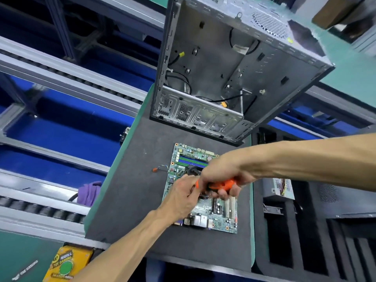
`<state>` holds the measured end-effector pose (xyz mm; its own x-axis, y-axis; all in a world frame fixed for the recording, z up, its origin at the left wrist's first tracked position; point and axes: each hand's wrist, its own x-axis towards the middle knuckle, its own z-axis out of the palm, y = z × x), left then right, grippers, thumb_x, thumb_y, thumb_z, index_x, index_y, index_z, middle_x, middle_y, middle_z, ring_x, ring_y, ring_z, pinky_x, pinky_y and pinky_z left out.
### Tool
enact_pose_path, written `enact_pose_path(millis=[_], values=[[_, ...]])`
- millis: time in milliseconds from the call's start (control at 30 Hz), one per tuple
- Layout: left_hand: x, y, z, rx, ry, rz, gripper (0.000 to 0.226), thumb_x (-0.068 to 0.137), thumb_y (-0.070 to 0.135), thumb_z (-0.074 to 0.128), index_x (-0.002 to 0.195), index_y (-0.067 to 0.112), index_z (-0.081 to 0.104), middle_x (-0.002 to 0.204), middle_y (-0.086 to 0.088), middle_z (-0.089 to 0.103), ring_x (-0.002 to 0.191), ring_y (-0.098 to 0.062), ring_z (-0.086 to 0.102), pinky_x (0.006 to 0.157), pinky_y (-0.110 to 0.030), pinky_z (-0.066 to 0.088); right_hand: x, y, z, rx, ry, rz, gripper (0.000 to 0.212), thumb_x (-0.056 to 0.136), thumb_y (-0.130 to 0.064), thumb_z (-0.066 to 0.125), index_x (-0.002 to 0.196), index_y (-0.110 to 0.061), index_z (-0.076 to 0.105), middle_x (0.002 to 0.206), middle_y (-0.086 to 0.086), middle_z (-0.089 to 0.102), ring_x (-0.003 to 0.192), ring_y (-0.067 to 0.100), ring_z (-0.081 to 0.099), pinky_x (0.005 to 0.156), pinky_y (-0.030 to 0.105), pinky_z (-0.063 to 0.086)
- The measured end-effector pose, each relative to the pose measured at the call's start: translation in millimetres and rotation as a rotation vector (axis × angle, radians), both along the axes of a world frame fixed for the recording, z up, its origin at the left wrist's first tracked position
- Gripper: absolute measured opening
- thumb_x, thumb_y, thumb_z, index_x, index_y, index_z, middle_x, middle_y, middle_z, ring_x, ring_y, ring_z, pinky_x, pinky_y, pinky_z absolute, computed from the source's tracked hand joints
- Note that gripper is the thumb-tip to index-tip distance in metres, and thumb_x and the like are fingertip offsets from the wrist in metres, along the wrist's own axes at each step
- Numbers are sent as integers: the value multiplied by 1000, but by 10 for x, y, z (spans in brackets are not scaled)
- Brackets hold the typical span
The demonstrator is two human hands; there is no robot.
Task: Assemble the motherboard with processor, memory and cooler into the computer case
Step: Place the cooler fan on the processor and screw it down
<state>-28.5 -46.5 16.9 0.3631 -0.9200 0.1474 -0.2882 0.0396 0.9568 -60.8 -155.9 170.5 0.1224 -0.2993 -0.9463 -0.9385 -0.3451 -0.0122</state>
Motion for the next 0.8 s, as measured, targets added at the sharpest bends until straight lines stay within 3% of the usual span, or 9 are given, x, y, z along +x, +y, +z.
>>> enact_pose_path(millis=[67,200,267,333,400,500,600,700,800], values=[[-5,-28,-6,14,-59,-14,27,90,31,38,65,40,33,64,13,44,60,-5,37,59,-12,31,18,-20,58,-43,-25,79,26,100,-14,51,74,-11,54,49,0,55,38,13,47,45,23,41],[-13,-51,-48,71,-86,-55,20,88,38,57,79,24,46,73,7,45,68,-11,44,60,-22,40,21,-72,280,-71,-57,247,29,99,-18,54,70,-14,56,40,-7,50,30,10,43,38,13,39],[34,-37,-25,36,-67,-77,13,87,30,60,93,24,49,85,12,49,81,-11,50,70,-23,44,-14,-138,368,-87,-96,285,29,97,-22,58,69,-14,58,41,-8,49,32,11,43,39,14,39],[127,-17,40,-11,-74,-56,23,84,22,56,106,28,51,100,15,54,98,-15,54,85,-24,44,-86,-229,437,-113,-176,274,25,94,-25,60,72,-14,62,43,-7,50,35,13,44,40,16,41],[246,-22,104,-18,-94,-1,37,79,16,50,114,29,51,111,13,56,108,-16,53,95,-27,41,-217,-327,435,-109,-280,191,21,92,-27,60,78,-13,66,48,-5,53,39,14,46,41,18,43],[389,-102,191,-27,-97,92,41,78,5,47,114,24,54,111,10,60,108,-18,57,96,-37,45,-478,-422,220,-58,-429,-14,15,93,-24,59,85,-15,68,55,-4,58,45,13,49,43,20,45],[431,-236,266,-25,-70,116,40,82,4,45,116,22,55,108,7,62,108,-17,58,95,-29,45,-755,-397,-173,-65,-576,-199,13,91,-29,60,83,-20,62,55,-8,60,46,9,51,45,21,47],[401,-402,294,5,-78,143,44,85,0,48,123,21,54,114,6,61,110,-8,56,94,-18,42,-1059,-303,-597,-159,-732,-280,22,81,-43,59,87,-22,59,52,-12,50,41,4,44,43,17,36],[277,-590,311,38,-113,154,45,89,-2,51,128,19,51,118,5,58,112,-6,54,91,-17,42,-1364,-183,-971,-244,-901,-501,34,83,-55,56,96,-23,59,61,-13,50,53,6,44,52,21,36]])
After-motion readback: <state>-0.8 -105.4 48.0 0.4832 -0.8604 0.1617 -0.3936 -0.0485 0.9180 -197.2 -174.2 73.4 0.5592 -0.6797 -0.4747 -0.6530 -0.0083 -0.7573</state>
